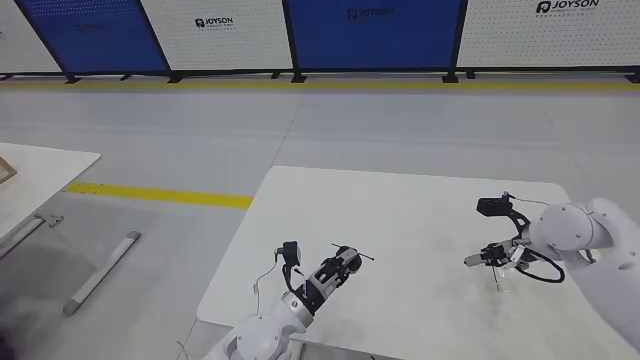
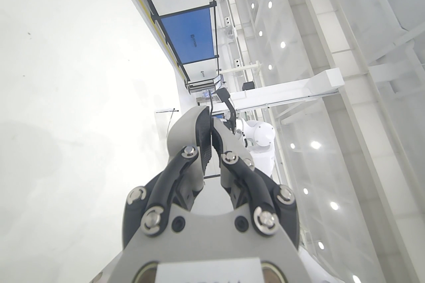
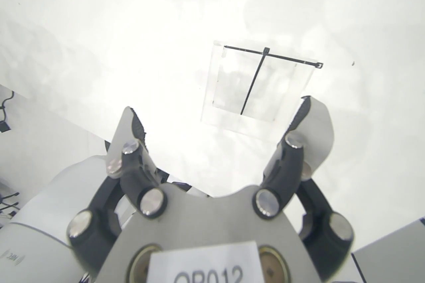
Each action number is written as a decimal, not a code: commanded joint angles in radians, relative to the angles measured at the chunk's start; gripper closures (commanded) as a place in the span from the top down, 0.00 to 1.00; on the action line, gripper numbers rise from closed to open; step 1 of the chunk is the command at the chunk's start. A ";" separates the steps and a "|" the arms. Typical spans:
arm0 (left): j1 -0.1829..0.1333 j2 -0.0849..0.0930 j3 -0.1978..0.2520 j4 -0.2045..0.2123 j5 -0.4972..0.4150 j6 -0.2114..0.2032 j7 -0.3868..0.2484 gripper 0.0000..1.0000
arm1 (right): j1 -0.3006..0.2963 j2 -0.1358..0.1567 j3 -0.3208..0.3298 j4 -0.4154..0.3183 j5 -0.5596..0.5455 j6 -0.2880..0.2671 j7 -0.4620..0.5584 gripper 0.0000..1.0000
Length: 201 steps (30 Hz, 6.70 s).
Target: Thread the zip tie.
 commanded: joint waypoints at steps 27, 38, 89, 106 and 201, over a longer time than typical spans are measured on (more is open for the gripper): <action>0.000 0.000 0.000 0.000 0.000 0.000 0.000 0.00 | 0.012 -0.026 -0.053 0.044 0.010 0.023 -0.034 1.00; 0.000 0.000 0.000 0.000 0.000 0.000 0.000 0.00 | -0.079 0.031 0.064 -0.118 -0.067 0.077 -0.010 0.45; 0.000 0.000 0.000 0.000 0.000 0.000 0.000 0.00 | 0.141 -0.107 -0.221 0.275 -0.011 0.242 0.000 0.22; 0.000 0.000 0.000 0.000 0.000 0.000 0.000 0.00 | 0.204 -0.189 -0.305 0.425 -0.010 0.234 0.000 0.00; -0.088 -0.026 0.153 0.007 0.369 0.133 0.181 0.00 | -0.604 0.108 0.525 -0.474 0.187 0.107 -0.473 0.00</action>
